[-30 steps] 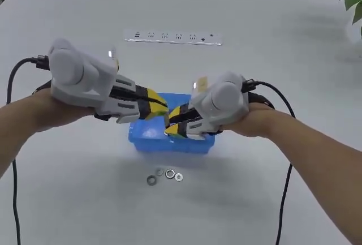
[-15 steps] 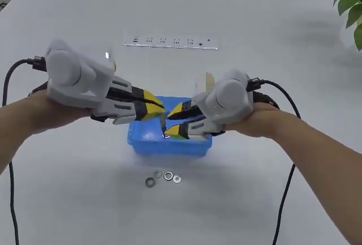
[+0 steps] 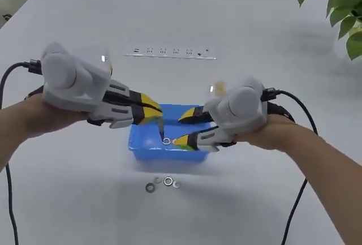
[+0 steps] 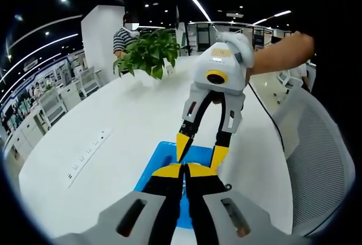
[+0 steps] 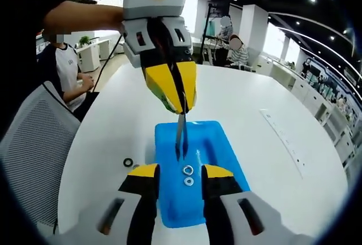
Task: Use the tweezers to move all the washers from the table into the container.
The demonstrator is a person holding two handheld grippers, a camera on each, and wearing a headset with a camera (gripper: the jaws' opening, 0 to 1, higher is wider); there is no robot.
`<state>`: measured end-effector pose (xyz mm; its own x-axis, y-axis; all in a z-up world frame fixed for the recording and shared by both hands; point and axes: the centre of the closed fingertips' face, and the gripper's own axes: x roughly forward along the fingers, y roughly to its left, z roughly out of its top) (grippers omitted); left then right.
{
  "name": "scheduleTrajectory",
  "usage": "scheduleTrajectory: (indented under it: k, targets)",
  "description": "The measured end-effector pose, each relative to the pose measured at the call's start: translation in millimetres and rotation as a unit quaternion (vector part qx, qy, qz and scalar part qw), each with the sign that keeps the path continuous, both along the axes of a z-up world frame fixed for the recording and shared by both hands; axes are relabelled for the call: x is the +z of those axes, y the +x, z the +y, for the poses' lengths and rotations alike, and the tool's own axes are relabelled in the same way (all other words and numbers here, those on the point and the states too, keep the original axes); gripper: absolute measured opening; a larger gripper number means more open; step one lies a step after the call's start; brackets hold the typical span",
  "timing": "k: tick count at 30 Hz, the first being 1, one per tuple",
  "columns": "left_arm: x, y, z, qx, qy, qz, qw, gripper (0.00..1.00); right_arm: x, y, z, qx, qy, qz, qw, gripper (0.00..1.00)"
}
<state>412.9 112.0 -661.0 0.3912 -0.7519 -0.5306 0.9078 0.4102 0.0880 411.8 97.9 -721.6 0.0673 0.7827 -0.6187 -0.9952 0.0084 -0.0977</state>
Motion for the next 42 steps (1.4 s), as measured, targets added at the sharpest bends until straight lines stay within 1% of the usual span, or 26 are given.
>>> scheduleTrajectory:
  k: [1, 4, 9, 13, 18, 23, 27, 31, 35, 42]
  targets:
    - [0.7, -1.2, -0.6, -0.001, 0.001, 0.000, 1.0000, 0.05, 1.8, -1.7, -1.7, -0.005, 0.001, 0.003, 1.0000, 0.33]
    - [2.4, -3.8, -2.0, -0.004, 0.004, -0.001, 1.0000, 0.05, 4.5, -5.6, -6.9, -0.011, 0.000, 0.000, 0.9999, 0.35]
    - [13.1, -9.8, -7.9, -0.012, 0.002, -0.006, 0.9999, 0.05, 8.3, -10.9, -16.2, -0.031, 0.002, 0.003, 0.9995, 0.41]
    - [15.9, -13.2, -9.4, -0.018, 0.009, -0.009, 0.9998, 0.05, 9.4, -14.8, -24.0, -0.045, 0.002, 0.007, 0.9990, 0.46]
    - [23.2, -18.2, -11.5, -0.024, 0.010, -0.012, 0.9996, 0.05, 14.0, -21.4, -35.8, -0.068, 0.012, 0.010, 0.9976, 0.51]
    - [32.6, -22.5, -16.2, -0.029, 0.002, -0.017, 0.9994, 0.05, 12.3, -26.8, -46.8, -0.083, 0.015, 0.015, 0.9964, 0.55]
    - [36.6, -27.8, -20.3, -0.037, 0.001, -0.019, 0.9991, 0.05, 8.9, -32.0, -54.3, -0.090, 0.015, 0.018, 0.9956, 0.60]
    - [36.3, -33.1, -22.3, -0.043, 0.003, -0.019, 0.9989, 0.05, 10.4, -35.7, -58.8, -0.097, 0.023, 0.020, 0.9949, 0.65]
    - [33.2, -38.5, -22.8, -0.048, 0.007, -0.018, 0.9986, 0.05, 11.3, -39.1, -61.9, -0.099, 0.027, 0.021, 0.9945, 0.67]
    - [28.1, -48.9, -28.5, -0.058, 0.007, -0.016, 0.9982, 0.05, 10.0, -48.1, -64.3, -0.101, 0.036, 0.032, 0.9937, 0.73]
